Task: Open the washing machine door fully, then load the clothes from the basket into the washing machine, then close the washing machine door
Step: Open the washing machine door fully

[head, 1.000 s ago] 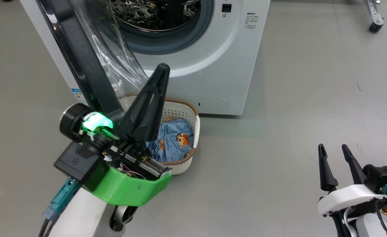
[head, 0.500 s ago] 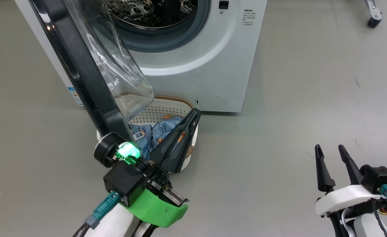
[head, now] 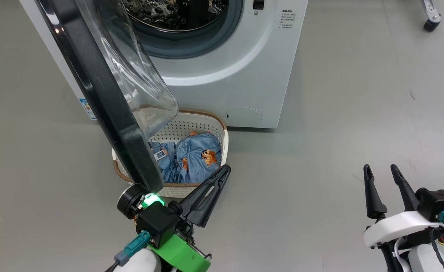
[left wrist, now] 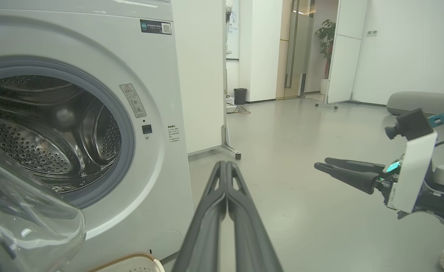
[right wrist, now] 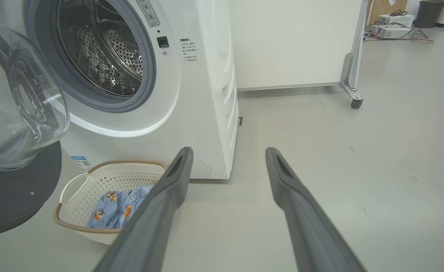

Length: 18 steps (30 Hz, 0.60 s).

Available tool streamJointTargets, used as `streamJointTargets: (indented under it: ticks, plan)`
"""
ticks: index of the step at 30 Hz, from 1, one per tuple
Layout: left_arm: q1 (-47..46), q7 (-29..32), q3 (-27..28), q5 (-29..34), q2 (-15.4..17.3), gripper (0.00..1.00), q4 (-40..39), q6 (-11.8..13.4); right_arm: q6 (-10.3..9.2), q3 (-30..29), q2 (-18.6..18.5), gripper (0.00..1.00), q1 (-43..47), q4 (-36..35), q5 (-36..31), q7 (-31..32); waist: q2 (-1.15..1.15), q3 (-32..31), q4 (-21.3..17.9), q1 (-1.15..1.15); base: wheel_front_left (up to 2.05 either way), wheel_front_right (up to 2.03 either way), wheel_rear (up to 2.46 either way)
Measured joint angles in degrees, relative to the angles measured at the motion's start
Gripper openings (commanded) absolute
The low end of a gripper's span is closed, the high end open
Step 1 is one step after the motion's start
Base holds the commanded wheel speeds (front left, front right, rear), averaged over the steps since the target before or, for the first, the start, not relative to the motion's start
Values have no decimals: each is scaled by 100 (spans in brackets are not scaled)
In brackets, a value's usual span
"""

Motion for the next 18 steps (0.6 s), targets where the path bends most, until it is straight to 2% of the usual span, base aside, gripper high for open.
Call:
streamJointTargets:
  ticks: [18]
  plan:
    - [82, 4, 639, -271, -146, 0, 942, 1, 0, 46, -11, 100, -2, -3, 18, 0, 0, 199, 14, 0, 0, 0, 0]
